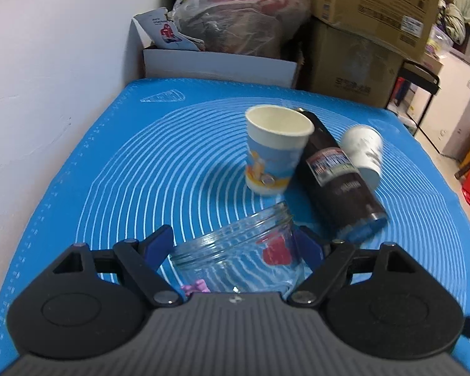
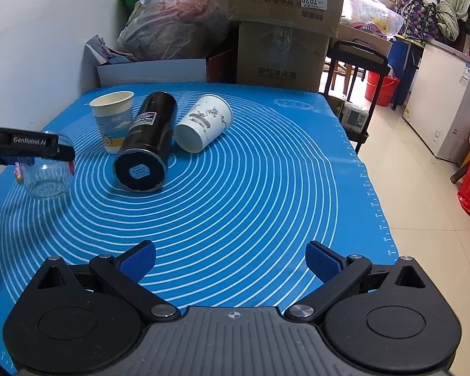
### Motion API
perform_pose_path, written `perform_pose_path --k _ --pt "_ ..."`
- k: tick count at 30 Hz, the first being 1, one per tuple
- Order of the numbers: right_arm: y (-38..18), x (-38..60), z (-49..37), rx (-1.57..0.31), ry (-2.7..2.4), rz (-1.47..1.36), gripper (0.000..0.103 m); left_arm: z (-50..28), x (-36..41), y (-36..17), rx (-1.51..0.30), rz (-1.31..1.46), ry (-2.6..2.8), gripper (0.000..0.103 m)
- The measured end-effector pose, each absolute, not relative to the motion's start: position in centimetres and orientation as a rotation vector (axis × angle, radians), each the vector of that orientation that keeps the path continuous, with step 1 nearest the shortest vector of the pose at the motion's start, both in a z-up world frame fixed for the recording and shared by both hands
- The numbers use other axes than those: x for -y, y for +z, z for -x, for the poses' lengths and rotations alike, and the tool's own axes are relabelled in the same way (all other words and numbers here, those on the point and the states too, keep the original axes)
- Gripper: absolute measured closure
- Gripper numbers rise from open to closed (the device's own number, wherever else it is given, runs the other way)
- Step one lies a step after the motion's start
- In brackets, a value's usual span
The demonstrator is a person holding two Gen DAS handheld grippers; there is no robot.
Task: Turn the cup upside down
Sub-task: 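Lift the glass jar off the mat with the left tool, then carry the jar with the left tool and lower it toward the mat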
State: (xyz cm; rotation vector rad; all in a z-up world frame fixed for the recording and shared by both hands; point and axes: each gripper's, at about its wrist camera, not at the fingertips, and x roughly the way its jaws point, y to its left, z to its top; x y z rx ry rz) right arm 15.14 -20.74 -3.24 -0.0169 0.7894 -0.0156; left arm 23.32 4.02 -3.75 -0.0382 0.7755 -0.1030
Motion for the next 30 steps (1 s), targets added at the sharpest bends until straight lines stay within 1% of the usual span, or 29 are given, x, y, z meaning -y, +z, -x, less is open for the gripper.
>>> perform_pose_path --k 9,13,30 --pt "-2.9 20.4 -13.7 -0.789 -0.015 0.014 0.000 -18.0 -2.6 -3.9 -0.803 -0.004 -0.152 0.019" --pt "-3.0 20.3 -13.4 -0.789 -0.018 0.016 0.000 -16.8 -2.0 -4.4 -0.818 -0.014 -0.161 0.019" --pt "-3.2 20.4 -12.7 -0.799 -0.024 0.017 0.000 -16.6 -0.7 -5.6 -0.838 -0.037 -0.163 0.019"
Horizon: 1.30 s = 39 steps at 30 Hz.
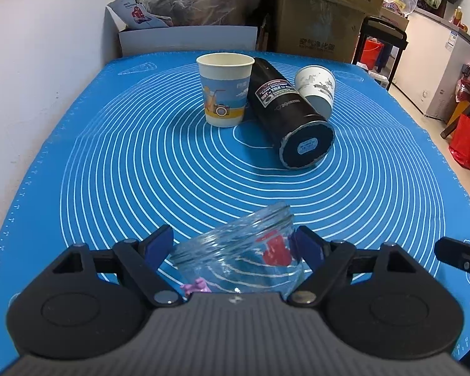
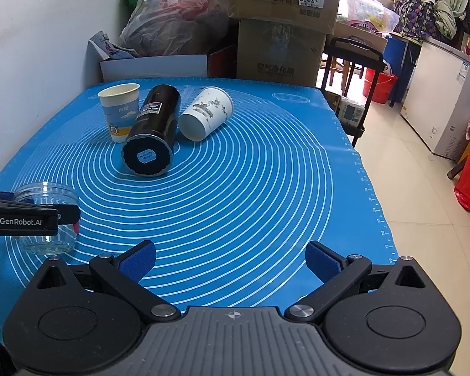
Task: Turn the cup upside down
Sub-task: 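Carry the jar with the left tool and lower it toward the mat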
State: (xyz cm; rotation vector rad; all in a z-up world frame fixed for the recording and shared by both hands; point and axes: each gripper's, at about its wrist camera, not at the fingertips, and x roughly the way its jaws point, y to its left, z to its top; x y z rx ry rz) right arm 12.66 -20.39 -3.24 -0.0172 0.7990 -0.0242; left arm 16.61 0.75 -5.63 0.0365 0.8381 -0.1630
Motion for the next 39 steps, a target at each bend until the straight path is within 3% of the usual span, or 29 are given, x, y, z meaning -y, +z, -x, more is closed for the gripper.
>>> perform_pose_path --k 39 --pt "-3.1 20.0 -12.3 -0.806 -0.023 0.030 0.000 -17.0 -0.9 -3.6 -0.814 -0.025 -0.151 0.017"
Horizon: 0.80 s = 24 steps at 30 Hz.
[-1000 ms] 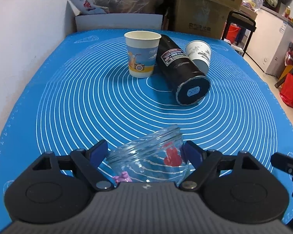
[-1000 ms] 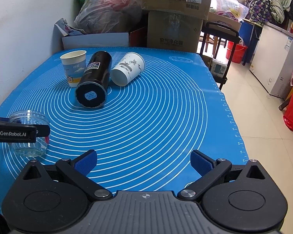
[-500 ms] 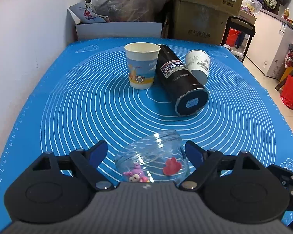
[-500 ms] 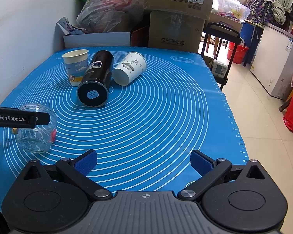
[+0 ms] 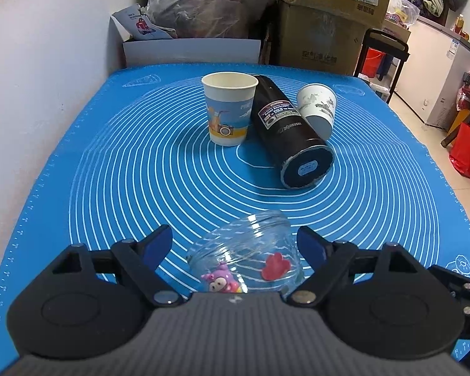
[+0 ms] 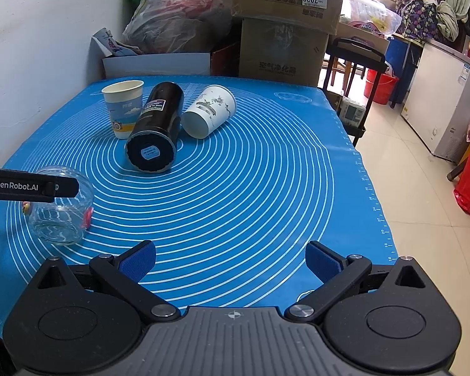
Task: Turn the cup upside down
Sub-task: 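Carry the jar with the left tool and lower it toward the mat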
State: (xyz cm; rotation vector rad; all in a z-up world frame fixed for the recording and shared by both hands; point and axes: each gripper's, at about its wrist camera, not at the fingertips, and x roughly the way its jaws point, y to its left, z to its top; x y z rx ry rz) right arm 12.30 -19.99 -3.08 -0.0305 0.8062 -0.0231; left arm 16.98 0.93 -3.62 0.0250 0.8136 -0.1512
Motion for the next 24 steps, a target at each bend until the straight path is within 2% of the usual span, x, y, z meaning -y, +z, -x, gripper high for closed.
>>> perform_pose_path --k 24 --pt "-1.6 19.3 -11.2 -0.782 -0.018 0.041 0.000 -14.7 -2.5 -0.3 -0.747 -0.020 -0.133 0.017"
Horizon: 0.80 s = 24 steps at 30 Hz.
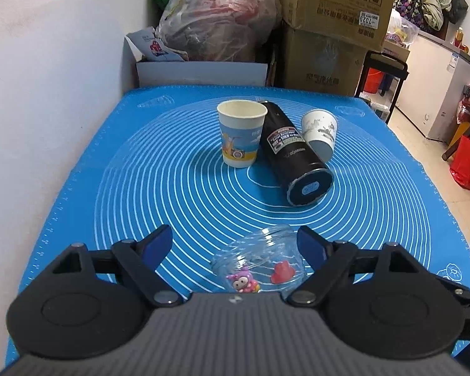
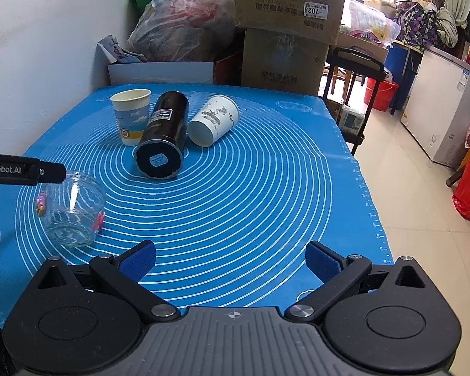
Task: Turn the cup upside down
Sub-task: 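Carry the jar with the left tool and lower it toward the mat, then open the left tool to set the jar on the mat, withdraw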
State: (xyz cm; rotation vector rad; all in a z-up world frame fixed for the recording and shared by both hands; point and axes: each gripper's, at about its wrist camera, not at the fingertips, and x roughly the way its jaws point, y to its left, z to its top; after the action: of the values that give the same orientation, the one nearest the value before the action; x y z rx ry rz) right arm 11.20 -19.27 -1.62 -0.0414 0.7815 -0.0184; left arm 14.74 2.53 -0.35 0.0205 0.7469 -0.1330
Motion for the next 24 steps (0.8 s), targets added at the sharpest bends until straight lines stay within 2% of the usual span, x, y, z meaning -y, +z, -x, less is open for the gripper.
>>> perform_pose_path --k 11,24 --pt "-0.7 18.4 -10.0 -0.760 -0.004 0.046 0.000 -11.4 -4.7 1.0 -0.715 -0.061 -0.090 0.017" --pt "-0.3 17.4 -9.6 -0.762 0.005 0.104 0.000 -8.1 -7.1 -0.9 -0.750 -0.060 -0.047 0.017"
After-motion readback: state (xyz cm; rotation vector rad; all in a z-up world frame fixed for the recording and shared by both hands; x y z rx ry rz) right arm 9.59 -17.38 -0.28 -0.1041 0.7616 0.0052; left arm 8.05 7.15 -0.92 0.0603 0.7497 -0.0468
